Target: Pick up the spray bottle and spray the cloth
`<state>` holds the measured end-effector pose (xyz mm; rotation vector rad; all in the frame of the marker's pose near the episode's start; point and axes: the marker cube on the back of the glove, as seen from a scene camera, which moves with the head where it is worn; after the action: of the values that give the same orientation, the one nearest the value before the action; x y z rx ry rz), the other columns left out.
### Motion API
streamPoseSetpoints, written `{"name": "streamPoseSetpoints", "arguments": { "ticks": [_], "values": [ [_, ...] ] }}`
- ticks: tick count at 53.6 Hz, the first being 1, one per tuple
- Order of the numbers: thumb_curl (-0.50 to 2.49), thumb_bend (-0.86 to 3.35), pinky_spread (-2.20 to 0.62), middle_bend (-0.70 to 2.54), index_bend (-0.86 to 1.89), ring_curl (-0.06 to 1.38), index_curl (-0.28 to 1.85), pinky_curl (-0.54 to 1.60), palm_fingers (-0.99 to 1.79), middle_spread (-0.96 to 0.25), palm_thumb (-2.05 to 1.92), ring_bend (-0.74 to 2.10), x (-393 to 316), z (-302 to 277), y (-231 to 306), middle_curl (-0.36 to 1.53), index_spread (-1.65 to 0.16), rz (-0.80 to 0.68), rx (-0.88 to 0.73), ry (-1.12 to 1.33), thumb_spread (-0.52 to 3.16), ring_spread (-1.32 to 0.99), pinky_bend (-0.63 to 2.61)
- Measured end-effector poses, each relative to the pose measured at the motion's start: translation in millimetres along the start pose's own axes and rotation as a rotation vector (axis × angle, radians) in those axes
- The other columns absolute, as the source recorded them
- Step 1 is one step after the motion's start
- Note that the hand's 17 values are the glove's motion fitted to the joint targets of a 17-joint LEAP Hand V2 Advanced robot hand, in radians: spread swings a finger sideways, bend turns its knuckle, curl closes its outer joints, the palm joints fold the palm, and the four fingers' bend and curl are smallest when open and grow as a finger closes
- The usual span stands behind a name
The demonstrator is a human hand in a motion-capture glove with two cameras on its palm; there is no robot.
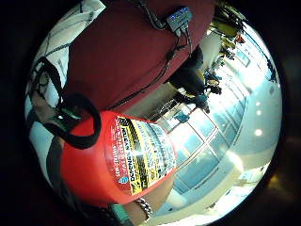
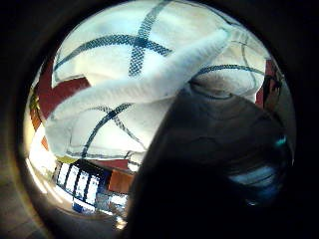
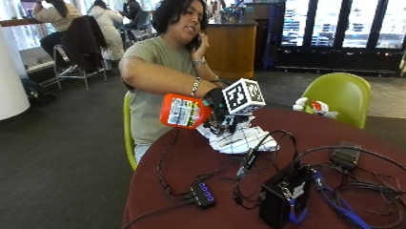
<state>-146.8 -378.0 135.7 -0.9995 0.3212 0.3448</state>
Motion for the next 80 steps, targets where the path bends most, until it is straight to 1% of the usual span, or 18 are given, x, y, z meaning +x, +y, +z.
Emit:
{"name": "streamPoseSetpoints", "arguments": {
  "ticks": [5,14,18,24,32,36,42,48,54,62,75,80],
  "values": [
    [0.8,-0.03,-0.18,0.61,0.23,0.46,0.58,0.39,1.32,-0.13,0.96,0.58,3,-16,18,0.53,-0.24,-0.052,0.054,-0.04,0.52,-0.12,0.35],
    [0.81,-0.03,-0.18,0.61,0.23,0.46,0.59,0.4,1.31,-0.13,0.96,0.58,-1,-54,66,0.53,-0.24,-0.245,0.211,-0.222,0.52,-0.12,0.35],
    [0.81,-0.03,-0.18,0.61,0.23,0.46,0.59,0.39,1.31,-0.13,0.96,0.58,-8,-75,88,0.53,-0.24,-0.375,0.304,-0.348,0.53,-0.12,0.35],
    [0.81,-0.03,-0.18,0.61,0.22,0.46,0.59,0.39,1.31,-0.13,0.96,0.58,-21,-106,111,0.53,-0.24,-0.61,0.469,-0.595,0.53,-0.12,0.35],
    [0.82,-0.02,-0.18,0.6,0.23,0.46,0.6,0.39,1.32,-0.13,0.97,0.58,-36,-139,115,0.53,-0.24,-0.826,0.704,-0.963,0.53,-0.12,0.35],
    [0.82,-0.02,-0.18,0.6,0.23,0.46,0.6,0.39,1.33,-0.13,0.97,0.58,-57,-146,113,0.53,-0.24,-0.933,0.78,-1.143,0.53,-0.12,0.35],
    [0.82,-0.03,-0.18,0.6,0.24,0.46,0.6,0.39,1.33,-0.13,0.97,0.58,-86,-152,93,0.53,-0.24,-1.052,0.858,-1.337,0.51,-0.11,0.35],
    [0.82,-0.02,-0.18,0.61,0.24,0.46,0.6,0.39,1.33,-0.13,0.98,0.59,-118,-149,65,0.53,-0.23,-1.074,0.916,-1.448,0.51,-0.12,0.35],
    [0.83,-0.03,-0.18,0.6,0.24,0.46,0.6,0.39,1.34,-0.13,0.98,0.59,-140,-142,40,0.53,-0.23,-1.041,0.943,-1.44,0.5,-0.12,0.36],
    [0.83,-0.02,-0.19,0.6,0.25,0.47,0.61,0.4,1.34,-0.12,0.99,0.6,-151,-138,14,0.53,-0.23,-1.001,0.928,-1.439,0.49,-0.12,0.36],
    [0.84,-0.03,-0.2,0.61,0.25,0.47,0.61,0.4,1.35,-0.12,0.98,0.62,-154,-135,15,0.53,-0.23,-0.983,0.965,-1.435,0.49,-0.12,0.38],
    [0.84,-0.03,-0.21,0.61,0.25,0.47,0.61,0.4,1.35,-0.12,0.98,0.62,-154,-134,12,0.53,-0.23,-0.981,0.948,-1.441,0.49,-0.12,0.37]
  ]
}}
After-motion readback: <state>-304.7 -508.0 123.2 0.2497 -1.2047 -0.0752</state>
